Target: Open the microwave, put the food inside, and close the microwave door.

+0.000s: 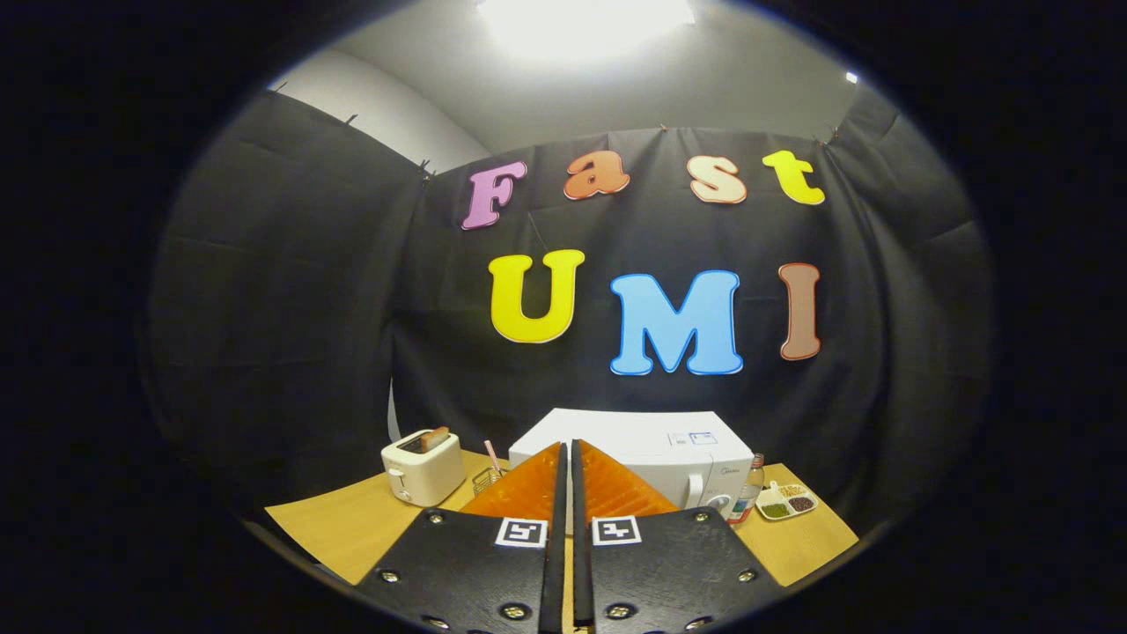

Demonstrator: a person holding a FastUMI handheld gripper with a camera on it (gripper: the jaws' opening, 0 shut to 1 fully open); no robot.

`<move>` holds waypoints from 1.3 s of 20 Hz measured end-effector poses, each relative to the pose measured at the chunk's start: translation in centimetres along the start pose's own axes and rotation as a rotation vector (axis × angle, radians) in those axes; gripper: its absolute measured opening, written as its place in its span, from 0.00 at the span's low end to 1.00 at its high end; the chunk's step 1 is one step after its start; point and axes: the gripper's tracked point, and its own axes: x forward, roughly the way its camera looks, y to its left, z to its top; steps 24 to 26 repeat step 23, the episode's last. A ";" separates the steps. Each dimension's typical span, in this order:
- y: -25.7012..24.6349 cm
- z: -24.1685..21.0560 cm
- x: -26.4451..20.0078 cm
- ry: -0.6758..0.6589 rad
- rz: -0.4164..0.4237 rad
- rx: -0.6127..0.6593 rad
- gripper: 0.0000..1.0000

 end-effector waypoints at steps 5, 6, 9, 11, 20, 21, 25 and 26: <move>0.6 4.2 -0.7 -0.004 0.004 0.013 0.04; 0.3 4.8 -0.6 -0.007 -0.011 0.020 0.04; 0.5 5.6 -0.2 -0.004 -0.012 0.036 0.50; 0.0 5.5 -0.1 0.011 -0.032 0.039 0.88; -2.0 6.1 -0.3 -0.029 -0.158 0.002 0.96; -2.1 6.0 -0.4 -0.030 -0.173 -0.009 0.96; -2.3 5.5 -0.4 -0.028 -0.200 -0.033 0.96; -2.3 5.5 -0.4 -0.028 -0.200 -0.033 0.96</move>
